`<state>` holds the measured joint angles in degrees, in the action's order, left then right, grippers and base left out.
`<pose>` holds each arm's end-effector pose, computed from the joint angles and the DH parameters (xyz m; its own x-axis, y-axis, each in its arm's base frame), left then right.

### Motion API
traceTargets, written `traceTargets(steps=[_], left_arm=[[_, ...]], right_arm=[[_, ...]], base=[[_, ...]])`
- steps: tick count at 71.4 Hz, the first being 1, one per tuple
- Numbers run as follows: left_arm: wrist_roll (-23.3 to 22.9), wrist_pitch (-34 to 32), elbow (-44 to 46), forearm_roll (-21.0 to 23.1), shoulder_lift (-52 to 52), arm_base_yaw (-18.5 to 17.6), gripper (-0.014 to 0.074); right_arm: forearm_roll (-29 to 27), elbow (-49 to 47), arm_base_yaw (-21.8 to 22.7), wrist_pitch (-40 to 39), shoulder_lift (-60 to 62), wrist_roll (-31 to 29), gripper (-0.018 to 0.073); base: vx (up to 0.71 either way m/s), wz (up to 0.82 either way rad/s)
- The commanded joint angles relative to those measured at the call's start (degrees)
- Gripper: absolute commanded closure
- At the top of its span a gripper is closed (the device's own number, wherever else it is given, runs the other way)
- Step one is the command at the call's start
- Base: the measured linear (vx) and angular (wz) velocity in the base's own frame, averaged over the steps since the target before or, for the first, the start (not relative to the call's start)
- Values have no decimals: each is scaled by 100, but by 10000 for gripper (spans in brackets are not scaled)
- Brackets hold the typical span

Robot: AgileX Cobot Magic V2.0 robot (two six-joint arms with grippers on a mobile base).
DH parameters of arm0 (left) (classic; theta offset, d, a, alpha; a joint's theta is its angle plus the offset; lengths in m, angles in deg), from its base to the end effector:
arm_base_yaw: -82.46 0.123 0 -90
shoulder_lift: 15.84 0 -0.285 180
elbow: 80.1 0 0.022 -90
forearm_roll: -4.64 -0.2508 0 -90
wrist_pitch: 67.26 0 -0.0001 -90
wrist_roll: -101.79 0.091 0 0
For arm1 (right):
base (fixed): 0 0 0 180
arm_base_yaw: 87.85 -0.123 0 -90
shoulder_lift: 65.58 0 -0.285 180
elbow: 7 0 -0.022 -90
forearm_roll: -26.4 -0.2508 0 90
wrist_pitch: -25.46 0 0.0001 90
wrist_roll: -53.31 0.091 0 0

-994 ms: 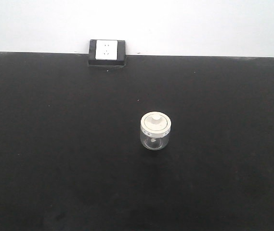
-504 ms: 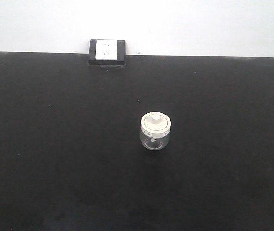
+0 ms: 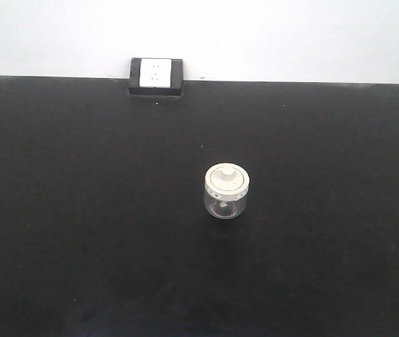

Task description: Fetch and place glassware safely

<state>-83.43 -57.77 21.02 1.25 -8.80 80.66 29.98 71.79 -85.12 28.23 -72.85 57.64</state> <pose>0.0563 -0.0009 0.1891 -0.0946 -0.0298 -0.9951 0.0186 0.9993 -0.0317 0.0569 -0.0030 0.2000 0.0212 0.0122 -0.9997 0.0504 0.9986 0.0132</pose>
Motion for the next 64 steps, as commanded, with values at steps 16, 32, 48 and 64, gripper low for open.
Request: traceTargets(steps=[16,32,48,64], left_arm=[[-36,-375,-159,49,-63,-38,603],[-36,-362,-159,49,-63,-38,603],[-36,-362,-159,49,-63,-38,603],[-36,-362,-159,49,-63,-38,603]], right_arm=[[60,108,26,-395,81,-62,563],[60,108,26,-395,81,-62,563],[60,108,26,-395,81,-62,563],[60,108,26,-395,81,-62,563]], base=[[0,0],[0,0],[0,0],[0,0]])
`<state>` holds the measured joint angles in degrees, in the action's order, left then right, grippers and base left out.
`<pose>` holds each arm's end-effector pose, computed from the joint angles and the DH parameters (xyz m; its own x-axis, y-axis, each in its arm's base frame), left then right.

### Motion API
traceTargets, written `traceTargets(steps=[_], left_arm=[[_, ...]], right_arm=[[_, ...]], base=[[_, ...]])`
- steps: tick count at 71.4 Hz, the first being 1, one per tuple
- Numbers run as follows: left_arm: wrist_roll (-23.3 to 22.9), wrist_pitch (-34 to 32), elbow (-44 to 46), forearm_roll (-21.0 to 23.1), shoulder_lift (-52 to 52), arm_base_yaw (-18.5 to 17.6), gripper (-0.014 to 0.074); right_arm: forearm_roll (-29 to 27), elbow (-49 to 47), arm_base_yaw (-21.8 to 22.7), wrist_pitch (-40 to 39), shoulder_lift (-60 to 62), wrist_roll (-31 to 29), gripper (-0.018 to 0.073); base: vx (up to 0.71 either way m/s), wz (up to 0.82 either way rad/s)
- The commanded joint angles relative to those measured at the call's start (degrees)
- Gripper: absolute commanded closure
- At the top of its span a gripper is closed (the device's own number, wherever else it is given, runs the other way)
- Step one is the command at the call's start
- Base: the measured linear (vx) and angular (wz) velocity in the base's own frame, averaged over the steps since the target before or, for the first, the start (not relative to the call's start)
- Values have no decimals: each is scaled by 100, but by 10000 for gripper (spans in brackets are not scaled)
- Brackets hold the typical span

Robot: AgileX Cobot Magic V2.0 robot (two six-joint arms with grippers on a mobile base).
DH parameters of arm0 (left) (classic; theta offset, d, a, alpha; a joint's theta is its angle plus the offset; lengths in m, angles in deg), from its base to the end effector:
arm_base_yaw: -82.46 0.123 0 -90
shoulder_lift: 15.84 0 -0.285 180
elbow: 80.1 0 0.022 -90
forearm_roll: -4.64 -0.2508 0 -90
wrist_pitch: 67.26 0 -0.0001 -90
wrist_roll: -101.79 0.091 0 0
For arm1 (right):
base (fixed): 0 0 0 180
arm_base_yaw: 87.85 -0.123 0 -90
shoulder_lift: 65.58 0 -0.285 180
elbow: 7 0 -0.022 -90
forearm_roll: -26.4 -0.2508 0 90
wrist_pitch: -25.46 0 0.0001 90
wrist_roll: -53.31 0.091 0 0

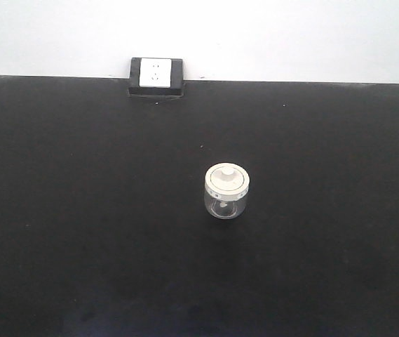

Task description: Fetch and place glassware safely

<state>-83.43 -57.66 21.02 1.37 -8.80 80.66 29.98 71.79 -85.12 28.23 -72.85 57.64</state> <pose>0.0563 -0.0009 0.1889 -0.0966 -0.0318 -0.9948 0.0186 0.9993 -0.0338 0.0569 -0.0030 0.2000 0.0212 0.0122 -0.9997 0.0504 0.9986 0.0132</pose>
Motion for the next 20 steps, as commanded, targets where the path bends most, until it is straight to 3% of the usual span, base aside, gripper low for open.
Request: traceTargets(steps=[1,20], left_arm=[[-36,-373,-159,38,-63,-38,603],[-36,-373,-159,38,-63,-38,603]], right_arm=[[60,108,26,-395,81,-62,563],[60,108,26,-395,81,-62,563]], base=[[0,0],[0,0]])
